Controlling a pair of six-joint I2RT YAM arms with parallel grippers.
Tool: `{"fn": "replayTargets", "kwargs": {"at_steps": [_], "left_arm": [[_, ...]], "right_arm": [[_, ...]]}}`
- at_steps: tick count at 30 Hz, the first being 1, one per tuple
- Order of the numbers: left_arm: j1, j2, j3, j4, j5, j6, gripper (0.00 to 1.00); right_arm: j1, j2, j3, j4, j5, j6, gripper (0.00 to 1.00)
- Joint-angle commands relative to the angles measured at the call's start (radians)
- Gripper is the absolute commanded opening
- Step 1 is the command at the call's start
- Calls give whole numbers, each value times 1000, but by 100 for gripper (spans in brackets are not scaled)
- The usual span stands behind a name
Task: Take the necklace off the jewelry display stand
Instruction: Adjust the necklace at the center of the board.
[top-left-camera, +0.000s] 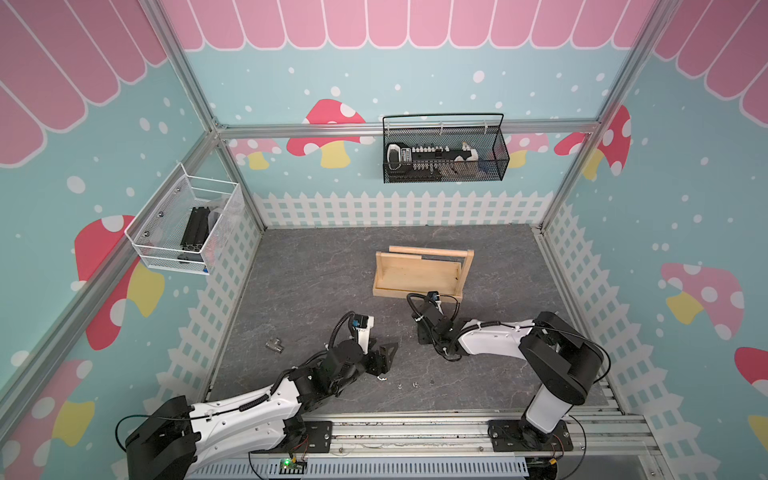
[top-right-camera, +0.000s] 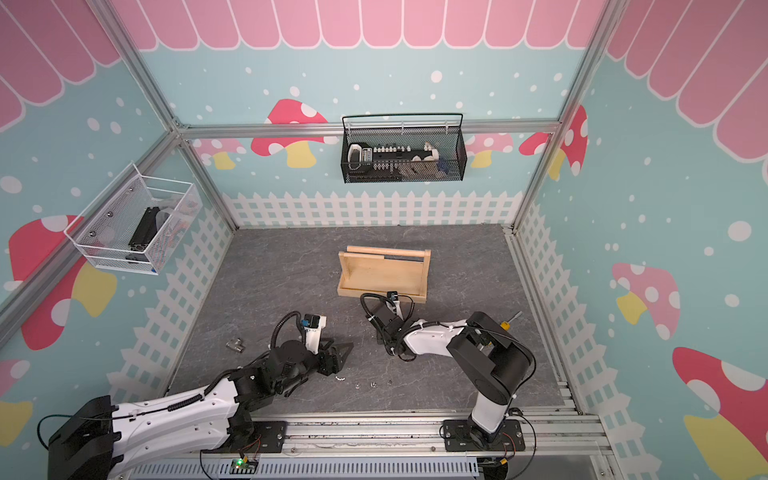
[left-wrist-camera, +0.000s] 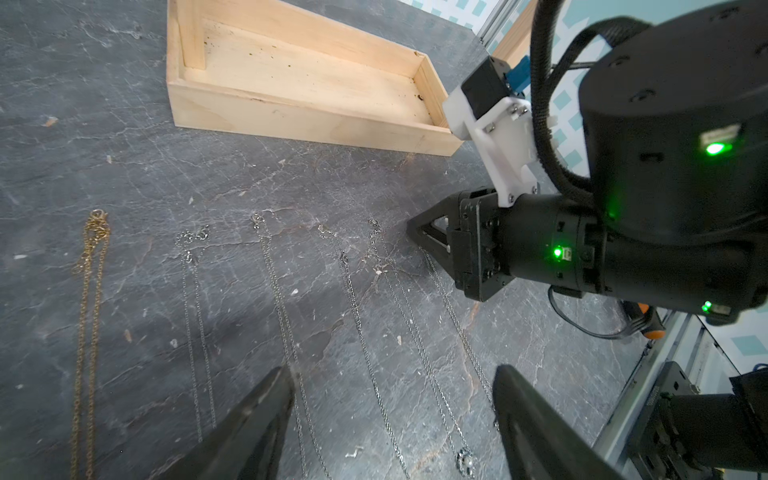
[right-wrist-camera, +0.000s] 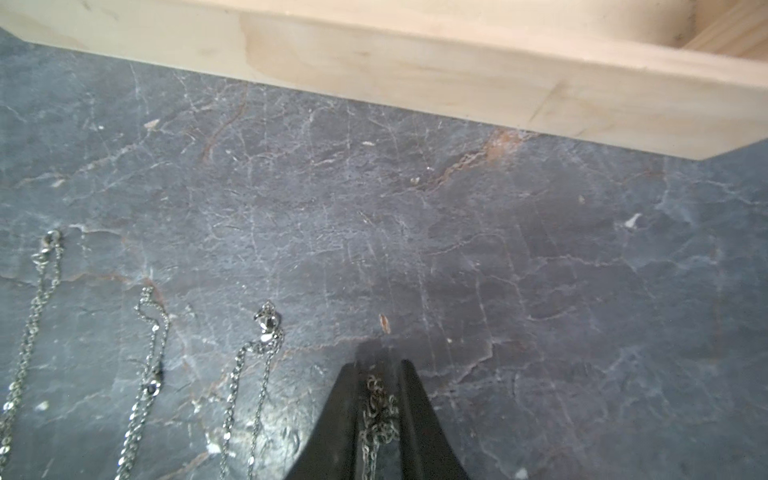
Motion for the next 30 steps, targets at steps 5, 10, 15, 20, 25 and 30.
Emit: {"fn": "replayTargets", "kwargs": {"at_steps": [5, 10, 15, 20, 25, 30], "left_arm": [[5, -7, 11, 15, 8, -8, 76], [5, -16, 8, 10, 4, -8, 76], [4, -17, 9, 12, 5, -8, 76], [4, -5, 6, 23, 10, -13, 76], [3, -1, 2, 28, 10, -14, 76], [3, 12, 5, 32, 5, -10, 76]], "right_arm": [[13, 4, -27, -53, -28, 13, 21], [19, -9, -42, -58, -8, 28, 15], [21, -28, -57, -58, 5, 33, 7], [21, -18, -53, -60, 16, 34, 7], [19, -2, -37, -64, 40, 24, 8], [4, 39, 0, -73, 41, 12, 9]]}}
